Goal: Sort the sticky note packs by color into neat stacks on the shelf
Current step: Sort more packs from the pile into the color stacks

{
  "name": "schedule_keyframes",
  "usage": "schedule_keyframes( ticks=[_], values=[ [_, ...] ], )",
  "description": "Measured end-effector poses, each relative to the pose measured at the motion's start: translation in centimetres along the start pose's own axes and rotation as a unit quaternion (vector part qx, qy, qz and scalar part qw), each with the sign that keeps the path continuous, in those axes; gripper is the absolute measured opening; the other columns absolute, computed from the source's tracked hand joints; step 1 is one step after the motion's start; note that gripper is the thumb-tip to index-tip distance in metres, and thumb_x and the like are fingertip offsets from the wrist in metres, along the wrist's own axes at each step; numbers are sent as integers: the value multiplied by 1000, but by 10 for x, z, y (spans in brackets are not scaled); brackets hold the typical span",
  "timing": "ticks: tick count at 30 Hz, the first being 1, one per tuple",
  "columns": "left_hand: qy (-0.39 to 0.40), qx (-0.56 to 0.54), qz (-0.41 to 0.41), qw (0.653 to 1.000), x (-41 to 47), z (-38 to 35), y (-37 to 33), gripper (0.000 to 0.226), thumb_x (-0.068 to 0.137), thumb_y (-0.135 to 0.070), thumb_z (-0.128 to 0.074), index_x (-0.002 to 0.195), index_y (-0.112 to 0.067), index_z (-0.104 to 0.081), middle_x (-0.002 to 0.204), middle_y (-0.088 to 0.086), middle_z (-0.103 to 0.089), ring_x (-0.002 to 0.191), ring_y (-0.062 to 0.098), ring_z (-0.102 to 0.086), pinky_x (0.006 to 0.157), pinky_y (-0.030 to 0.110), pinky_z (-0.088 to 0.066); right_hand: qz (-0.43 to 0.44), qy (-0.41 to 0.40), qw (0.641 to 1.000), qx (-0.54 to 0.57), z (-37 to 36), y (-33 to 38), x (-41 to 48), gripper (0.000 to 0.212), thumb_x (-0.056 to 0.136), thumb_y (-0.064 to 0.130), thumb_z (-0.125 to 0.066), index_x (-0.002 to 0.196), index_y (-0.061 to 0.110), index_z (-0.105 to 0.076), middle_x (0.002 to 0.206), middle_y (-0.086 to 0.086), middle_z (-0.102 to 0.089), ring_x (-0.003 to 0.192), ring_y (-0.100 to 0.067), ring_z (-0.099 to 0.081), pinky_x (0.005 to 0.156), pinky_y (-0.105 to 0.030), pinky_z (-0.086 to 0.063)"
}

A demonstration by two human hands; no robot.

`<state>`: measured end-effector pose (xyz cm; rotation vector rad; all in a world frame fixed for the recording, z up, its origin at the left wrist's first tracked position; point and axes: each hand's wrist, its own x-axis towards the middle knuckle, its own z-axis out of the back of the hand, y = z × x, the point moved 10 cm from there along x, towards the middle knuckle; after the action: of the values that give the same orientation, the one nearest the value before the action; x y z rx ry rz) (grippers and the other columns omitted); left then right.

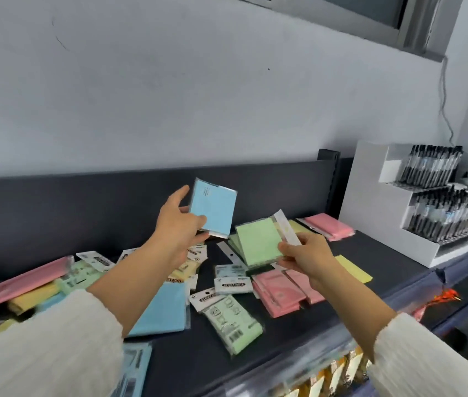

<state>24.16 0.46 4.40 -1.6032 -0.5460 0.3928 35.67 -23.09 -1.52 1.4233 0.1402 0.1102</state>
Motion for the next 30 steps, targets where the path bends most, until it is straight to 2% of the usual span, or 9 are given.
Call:
schedule_keyframes(
  ticks=[3, 8, 13, 15, 17, 19, 23, 27, 30],
  values=[
    [22, -4, 17, 1000, 21, -7, 6, 46, 93, 7, -47, 133, -16, -48, 121, 7, -59, 108, 26, -59, 77, 35, -54, 19, -4, 999, -43, -15, 6, 31, 8, 85, -2, -62, 83, 5, -60, 85, -11, -60, 59, -20, -59, 53, -22, -55],
    [42, -15, 78, 996, 49, -19, 23, 32, 97, -5, -48, 128, -10, -50, 115, 10, -62, 107, 27, -58, 92, 46, -49, 8, -19, 987, -160, -25, 0, 68, 6, 84, 4, -64, 84, 7, -60, 85, -12, -61, 60, -26, -65, 72, -41, -59],
    [81, 15, 94, 992, 64, -40, 38, 24, 95, -9, -53, 119, -11, -57, 107, 7, -66, 101, 22, -61, 90, 45, -51, 83, -45, 899, -428, -21, 18, 75, 33, 87, 28, -63, 110, 6, -63, 105, -10, -67, 97, -28, -63, 78, -32, -48],
    [99, 26, 85, 991, 67, -54, 40, 22, 94, -10, -56, 115, -12, -60, 105, 6, -68, 97, 17, -63, 86, 37, -53, 124, -42, 922, -364, -16, 31, 73, 36, 93, 33, -55, 108, 1, -64, 104, -13, -68, 99, -29, -62, 83, -37, -48],
    [113, 35, 69, 991, 67, -72, 40, 21, 93, -9, -57, 113, -12, -62, 101, 3, -68, 93, 14, -64, 86, 31, -52, 98, 6, 981, -165, -9, 33, 68, 43, 97, 41, -42, 108, 6, -64, 101, -9, -70, 95, -24, -65, 86, -39, -52],
    [118, 37, 58, 991, 63, -92, 41, 18, 93, -8, -56, 110, -12, -61, 96, 0, -68, 86, 11, -63, 79, 25, -52, 45, 84, 995, 3, -10, 29, 61, 41, 98, 46, -36, 108, 15, -62, 98, -3, -70, 88, -18, -67, 83, -34, -55],
    [133, 3, 68, 989, 48, -139, 45, 15, 93, -6, -55, 108, -9, -61, 95, 3, -66, 79, 9, -63, 56, 16, -51, 63, 143, 987, 26, 14, 34, 53, 23, 93, 13, -55, 116, 13, -53, 103, -8, -65, 85, -17, -68, 77, -30, -58],
    [160, 49, 45, 985, 30, -189, 42, 22, 92, -13, -60, 113, -8, -61, 105, 4, -68, 92, 15, -66, 78, 28, -56, 62, 106, 992, 39, 74, 33, 72, 28, 91, 4, -57, 116, 17, -55, 103, -7, -63, 95, -20, -66, 68, -30, -57],
    [180, 257, -44, 948, 23, -219, 39, 37, 88, -28, -64, 122, -15, -56, 112, -5, -64, 100, 11, -61, 85, 27, -49, 43, 74, 996, 30, 125, 21, 94, 24, 94, 7, -52, 116, 17, -56, 102, -4, -65, 91, -18, -65, 71, -31, -55]
  ],
)
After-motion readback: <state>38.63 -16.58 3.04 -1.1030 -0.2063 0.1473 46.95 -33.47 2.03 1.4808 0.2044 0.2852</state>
